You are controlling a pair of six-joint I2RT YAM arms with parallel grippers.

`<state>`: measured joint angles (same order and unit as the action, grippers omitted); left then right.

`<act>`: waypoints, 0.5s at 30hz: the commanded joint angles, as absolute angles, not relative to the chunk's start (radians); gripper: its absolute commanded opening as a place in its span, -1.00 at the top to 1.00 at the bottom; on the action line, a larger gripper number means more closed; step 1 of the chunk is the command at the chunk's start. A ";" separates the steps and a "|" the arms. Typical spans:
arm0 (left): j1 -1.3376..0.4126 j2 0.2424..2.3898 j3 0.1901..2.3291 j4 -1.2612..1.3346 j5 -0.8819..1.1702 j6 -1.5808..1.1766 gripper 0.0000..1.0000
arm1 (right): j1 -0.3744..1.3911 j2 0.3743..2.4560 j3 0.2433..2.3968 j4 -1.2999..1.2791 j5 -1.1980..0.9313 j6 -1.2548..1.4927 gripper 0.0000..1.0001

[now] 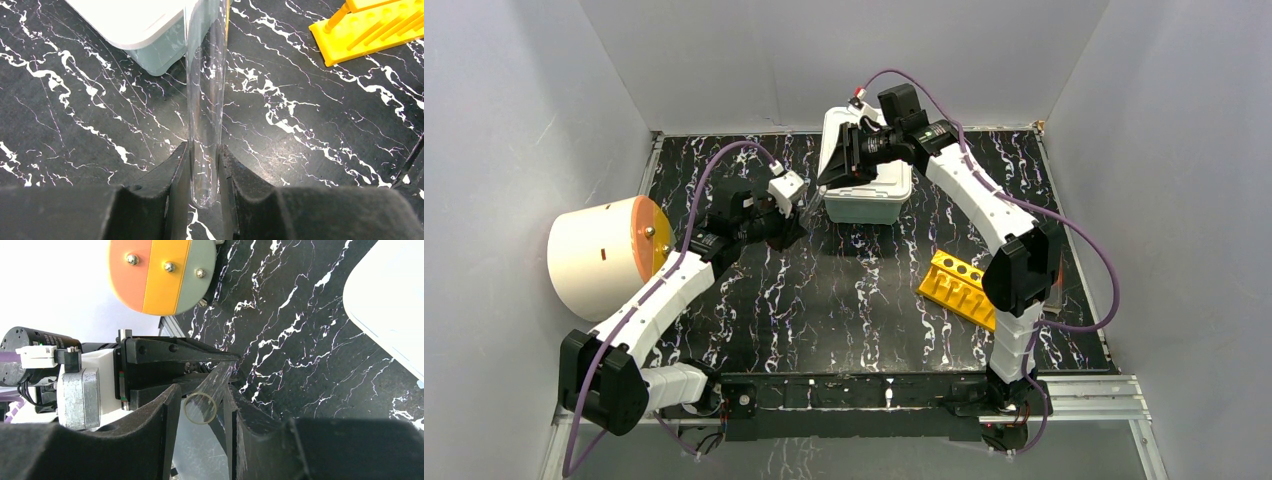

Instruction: Organize the chemistry lab equipment

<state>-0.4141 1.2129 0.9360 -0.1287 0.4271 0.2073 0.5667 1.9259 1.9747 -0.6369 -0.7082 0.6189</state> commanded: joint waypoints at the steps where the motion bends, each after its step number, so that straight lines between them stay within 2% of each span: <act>1: -0.423 1.195 0.975 -0.127 0.445 0.233 0.97 | 0.572 1.928 2.028 -0.637 -0.753 0.603 0.11; 8: -0.426 1.197 0.978 -0.132 0.443 0.241 0.97 | 0.585 1.944 2.038 -0.682 -0.726 0.574 0.12; 15: -0.428 1.197 0.972 -0.138 0.447 0.231 0.90 | 0.591 1.951 2.054 -0.711 -0.662 0.557 0.44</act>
